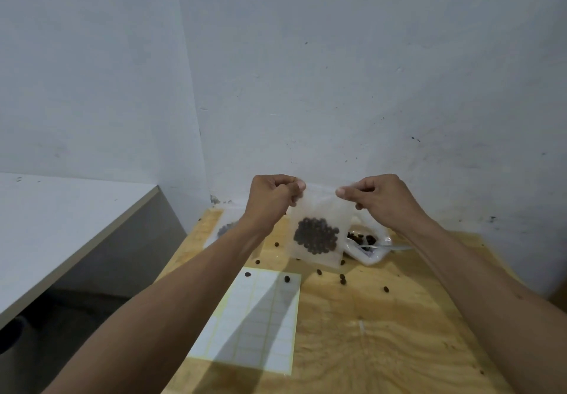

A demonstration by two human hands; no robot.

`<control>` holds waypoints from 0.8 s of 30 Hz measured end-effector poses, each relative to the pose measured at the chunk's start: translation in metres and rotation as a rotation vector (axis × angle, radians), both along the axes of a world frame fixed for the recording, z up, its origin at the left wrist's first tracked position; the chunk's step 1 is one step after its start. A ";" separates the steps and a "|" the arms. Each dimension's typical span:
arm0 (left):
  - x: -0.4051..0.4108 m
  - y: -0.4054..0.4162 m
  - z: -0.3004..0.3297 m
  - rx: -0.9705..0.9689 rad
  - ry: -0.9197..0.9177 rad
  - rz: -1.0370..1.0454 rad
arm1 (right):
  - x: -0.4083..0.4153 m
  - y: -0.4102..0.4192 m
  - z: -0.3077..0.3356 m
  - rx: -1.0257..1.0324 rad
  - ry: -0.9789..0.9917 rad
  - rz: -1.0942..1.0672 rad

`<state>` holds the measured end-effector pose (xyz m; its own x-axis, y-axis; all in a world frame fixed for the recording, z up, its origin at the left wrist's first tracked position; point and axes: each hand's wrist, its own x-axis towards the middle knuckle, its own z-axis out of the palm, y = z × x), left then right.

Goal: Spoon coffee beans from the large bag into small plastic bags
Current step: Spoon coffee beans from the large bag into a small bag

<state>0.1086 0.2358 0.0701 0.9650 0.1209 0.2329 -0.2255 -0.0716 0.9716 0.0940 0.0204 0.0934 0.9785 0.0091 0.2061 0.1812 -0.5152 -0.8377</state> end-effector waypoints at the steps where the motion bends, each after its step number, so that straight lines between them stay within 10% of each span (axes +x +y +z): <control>1: 0.000 0.003 0.002 -0.020 0.000 -0.004 | 0.002 0.000 -0.001 0.053 0.021 -0.018; 8: -0.002 0.031 0.010 -0.260 0.080 -0.015 | -0.008 0.015 -0.019 0.316 0.404 0.358; 12: -0.008 0.044 0.003 -0.006 0.387 -0.172 | -0.002 0.036 -0.026 0.508 0.429 0.210; 24: 0.007 0.094 -0.014 0.106 0.309 0.059 | 0.019 0.108 -0.029 0.318 0.293 0.061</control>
